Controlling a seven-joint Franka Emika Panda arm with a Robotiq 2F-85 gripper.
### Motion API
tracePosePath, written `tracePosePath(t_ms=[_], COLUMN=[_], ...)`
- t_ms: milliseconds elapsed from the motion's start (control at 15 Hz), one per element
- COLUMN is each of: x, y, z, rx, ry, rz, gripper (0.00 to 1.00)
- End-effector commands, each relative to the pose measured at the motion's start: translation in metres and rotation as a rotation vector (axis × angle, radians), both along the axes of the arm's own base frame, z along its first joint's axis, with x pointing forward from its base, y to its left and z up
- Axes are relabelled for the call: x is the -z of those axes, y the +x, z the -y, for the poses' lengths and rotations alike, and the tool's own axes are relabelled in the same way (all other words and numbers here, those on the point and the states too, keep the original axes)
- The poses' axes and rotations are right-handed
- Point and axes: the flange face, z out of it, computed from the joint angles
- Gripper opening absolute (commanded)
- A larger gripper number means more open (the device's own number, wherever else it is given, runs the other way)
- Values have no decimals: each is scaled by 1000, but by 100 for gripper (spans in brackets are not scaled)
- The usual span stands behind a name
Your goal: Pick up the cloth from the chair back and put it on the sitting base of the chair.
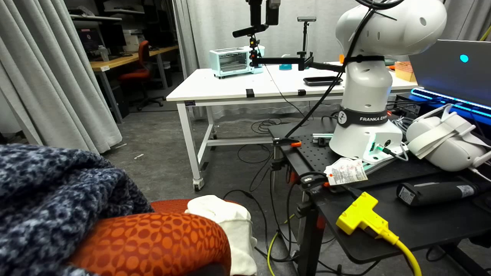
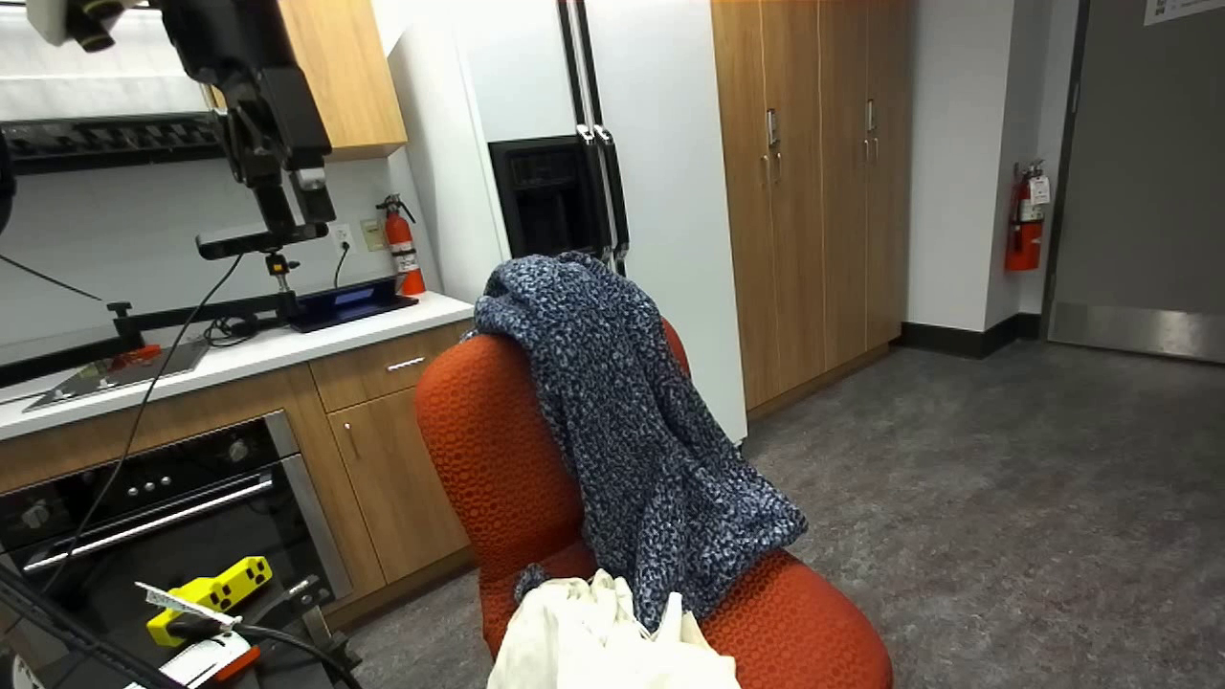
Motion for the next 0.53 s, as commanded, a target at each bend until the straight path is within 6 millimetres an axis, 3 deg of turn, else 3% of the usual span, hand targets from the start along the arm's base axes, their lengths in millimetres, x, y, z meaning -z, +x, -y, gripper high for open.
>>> tracePosePath(t_ms=[0,67,133,333,400,467], x=[-3,-3,-33,-58,-42,-49], y=[2,3,57,89,50,64], z=[-1,-1,-11,-21,-12,-16], rx=[24,32,51,58,43,44], ry=[9,19,9,18,15,17], rz=[52,51,61,114,117,120], gripper=[100,100,100,100,100,100])
